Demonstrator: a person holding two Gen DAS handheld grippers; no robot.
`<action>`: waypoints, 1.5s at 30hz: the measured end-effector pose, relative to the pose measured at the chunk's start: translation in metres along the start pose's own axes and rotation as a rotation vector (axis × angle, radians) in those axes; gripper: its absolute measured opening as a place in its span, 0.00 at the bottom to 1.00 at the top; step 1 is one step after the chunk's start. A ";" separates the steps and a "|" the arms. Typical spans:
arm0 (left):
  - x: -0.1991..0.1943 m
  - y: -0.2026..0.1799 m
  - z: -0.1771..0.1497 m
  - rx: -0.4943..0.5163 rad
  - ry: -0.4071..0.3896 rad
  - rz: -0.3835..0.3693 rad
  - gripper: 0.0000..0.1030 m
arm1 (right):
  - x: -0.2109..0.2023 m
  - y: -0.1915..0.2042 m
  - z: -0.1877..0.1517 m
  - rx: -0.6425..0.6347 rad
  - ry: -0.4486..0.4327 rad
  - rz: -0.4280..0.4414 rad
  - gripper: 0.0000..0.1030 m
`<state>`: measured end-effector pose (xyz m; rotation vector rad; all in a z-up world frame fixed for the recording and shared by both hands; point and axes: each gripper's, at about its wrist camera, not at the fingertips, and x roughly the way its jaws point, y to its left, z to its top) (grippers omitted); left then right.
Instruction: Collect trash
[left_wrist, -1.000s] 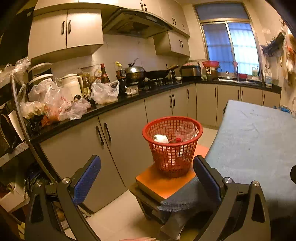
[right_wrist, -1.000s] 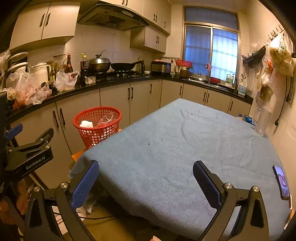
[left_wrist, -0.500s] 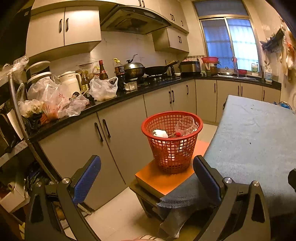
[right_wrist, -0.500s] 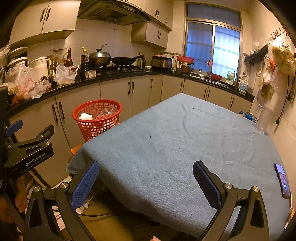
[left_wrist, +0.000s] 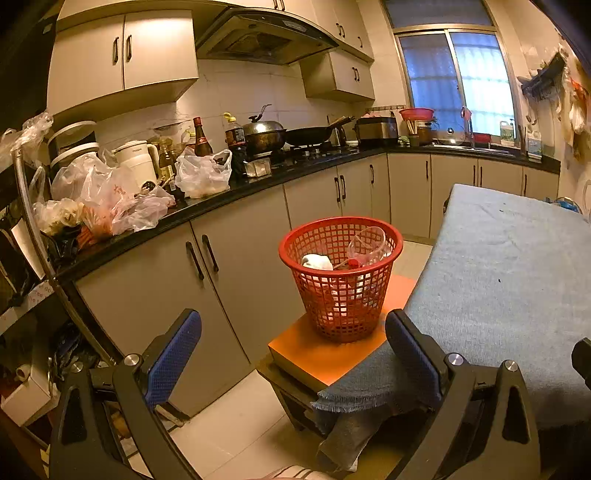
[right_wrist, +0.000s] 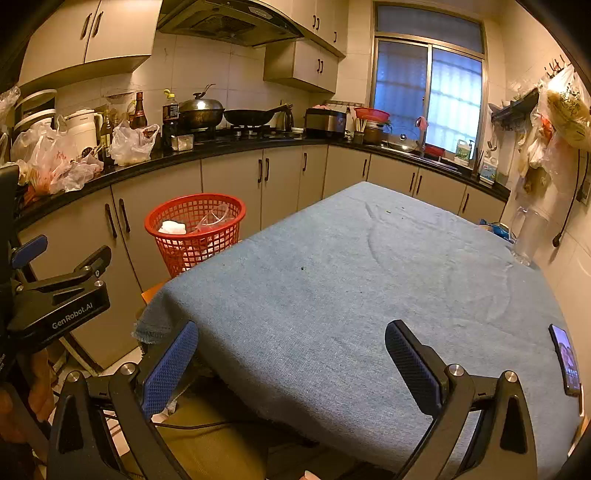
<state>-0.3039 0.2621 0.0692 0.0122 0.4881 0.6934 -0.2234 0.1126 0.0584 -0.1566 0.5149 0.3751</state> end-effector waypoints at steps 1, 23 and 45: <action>0.000 0.000 0.000 -0.002 0.000 0.000 0.96 | 0.000 0.000 0.000 0.000 0.000 0.000 1.00; 0.004 0.001 -0.002 0.007 0.000 -0.004 0.96 | 0.004 -0.001 -0.003 -0.001 0.007 0.004 1.00; 0.007 0.004 -0.001 0.019 0.005 -0.008 0.96 | 0.006 -0.002 -0.006 0.000 0.023 0.008 1.00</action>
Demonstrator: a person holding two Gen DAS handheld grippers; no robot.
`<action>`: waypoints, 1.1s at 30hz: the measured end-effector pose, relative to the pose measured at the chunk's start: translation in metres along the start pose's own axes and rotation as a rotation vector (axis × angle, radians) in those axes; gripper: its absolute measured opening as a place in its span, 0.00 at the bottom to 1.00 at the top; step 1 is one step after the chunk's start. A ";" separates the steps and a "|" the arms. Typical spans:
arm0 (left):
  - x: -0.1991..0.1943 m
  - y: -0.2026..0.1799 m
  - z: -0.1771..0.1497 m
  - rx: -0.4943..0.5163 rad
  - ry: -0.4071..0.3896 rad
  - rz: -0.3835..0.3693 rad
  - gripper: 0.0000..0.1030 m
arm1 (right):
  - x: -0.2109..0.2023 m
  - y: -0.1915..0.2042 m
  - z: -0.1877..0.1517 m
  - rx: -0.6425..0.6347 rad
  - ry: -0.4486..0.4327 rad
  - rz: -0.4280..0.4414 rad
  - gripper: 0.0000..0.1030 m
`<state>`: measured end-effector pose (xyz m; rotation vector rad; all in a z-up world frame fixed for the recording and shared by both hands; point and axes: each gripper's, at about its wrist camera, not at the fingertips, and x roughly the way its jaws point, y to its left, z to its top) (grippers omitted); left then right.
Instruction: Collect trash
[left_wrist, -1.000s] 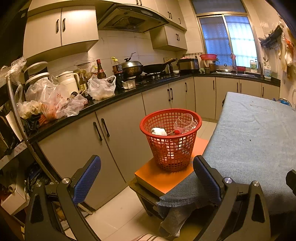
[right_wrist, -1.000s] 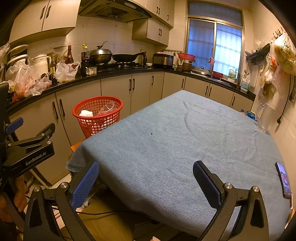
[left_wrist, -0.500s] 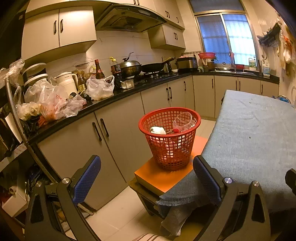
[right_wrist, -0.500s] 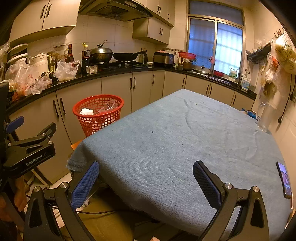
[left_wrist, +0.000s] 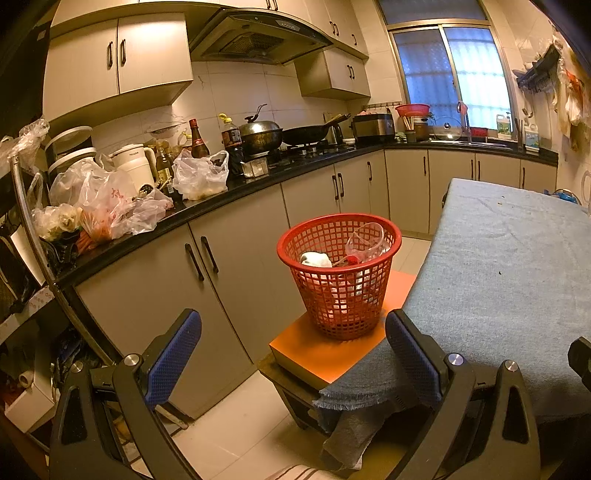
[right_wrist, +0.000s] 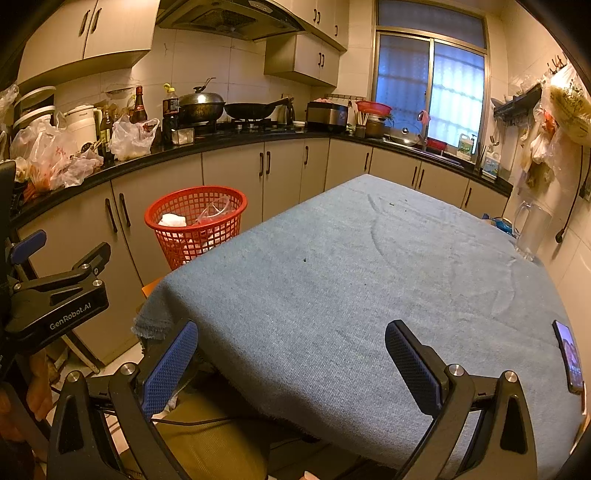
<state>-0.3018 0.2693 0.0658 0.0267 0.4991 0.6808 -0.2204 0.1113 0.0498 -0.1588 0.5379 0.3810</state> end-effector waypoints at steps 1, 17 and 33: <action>0.000 0.000 0.000 0.000 0.000 0.001 0.96 | 0.000 0.000 0.000 0.000 0.000 0.001 1.00; 0.000 0.000 0.000 0.003 0.000 0.003 0.96 | 0.000 0.000 0.000 0.000 0.000 0.001 1.00; 0.005 -0.003 0.007 0.041 0.003 -0.012 0.96 | 0.003 -0.009 0.001 0.027 0.005 -0.006 1.00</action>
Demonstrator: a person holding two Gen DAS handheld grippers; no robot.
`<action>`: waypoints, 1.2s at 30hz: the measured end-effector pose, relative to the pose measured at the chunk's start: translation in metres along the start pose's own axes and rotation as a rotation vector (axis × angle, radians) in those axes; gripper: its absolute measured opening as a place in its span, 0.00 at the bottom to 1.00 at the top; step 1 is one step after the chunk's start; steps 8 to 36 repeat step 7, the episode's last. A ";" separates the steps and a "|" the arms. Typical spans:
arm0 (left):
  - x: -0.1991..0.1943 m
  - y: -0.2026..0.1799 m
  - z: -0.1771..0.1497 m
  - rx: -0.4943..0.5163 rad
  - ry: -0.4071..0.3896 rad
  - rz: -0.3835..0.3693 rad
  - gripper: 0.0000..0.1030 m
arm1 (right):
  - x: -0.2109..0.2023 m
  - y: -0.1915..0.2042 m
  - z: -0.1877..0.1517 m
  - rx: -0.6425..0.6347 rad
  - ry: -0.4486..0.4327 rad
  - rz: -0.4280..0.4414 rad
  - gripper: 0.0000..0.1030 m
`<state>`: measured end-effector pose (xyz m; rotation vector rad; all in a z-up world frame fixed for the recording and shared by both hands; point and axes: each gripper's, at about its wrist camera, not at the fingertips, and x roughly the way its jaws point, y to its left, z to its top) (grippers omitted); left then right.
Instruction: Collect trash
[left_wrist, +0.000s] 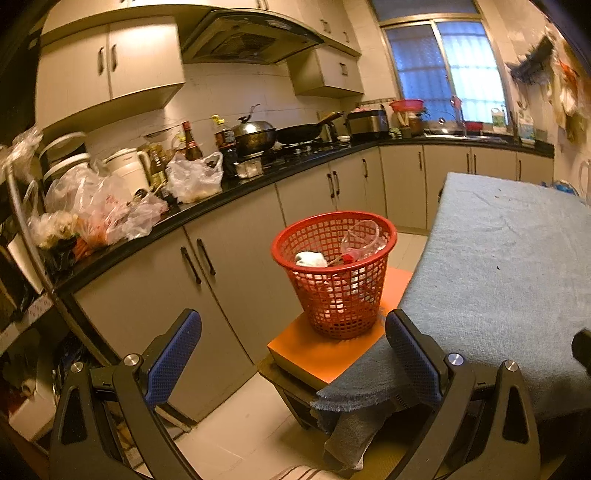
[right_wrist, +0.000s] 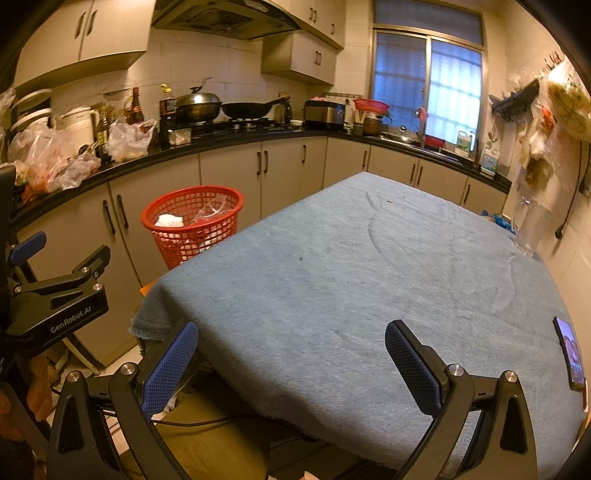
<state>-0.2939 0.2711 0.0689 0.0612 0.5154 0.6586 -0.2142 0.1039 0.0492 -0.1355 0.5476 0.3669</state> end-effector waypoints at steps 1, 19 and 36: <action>0.001 -0.002 0.002 0.003 0.000 -0.008 0.96 | 0.002 -0.005 0.000 0.013 0.004 -0.003 1.00; 0.012 -0.039 0.032 0.077 0.002 -0.134 0.96 | 0.011 -0.070 0.003 0.154 0.034 -0.069 1.00; 0.012 -0.039 0.032 0.077 0.002 -0.134 0.96 | 0.011 -0.070 0.003 0.154 0.034 -0.069 1.00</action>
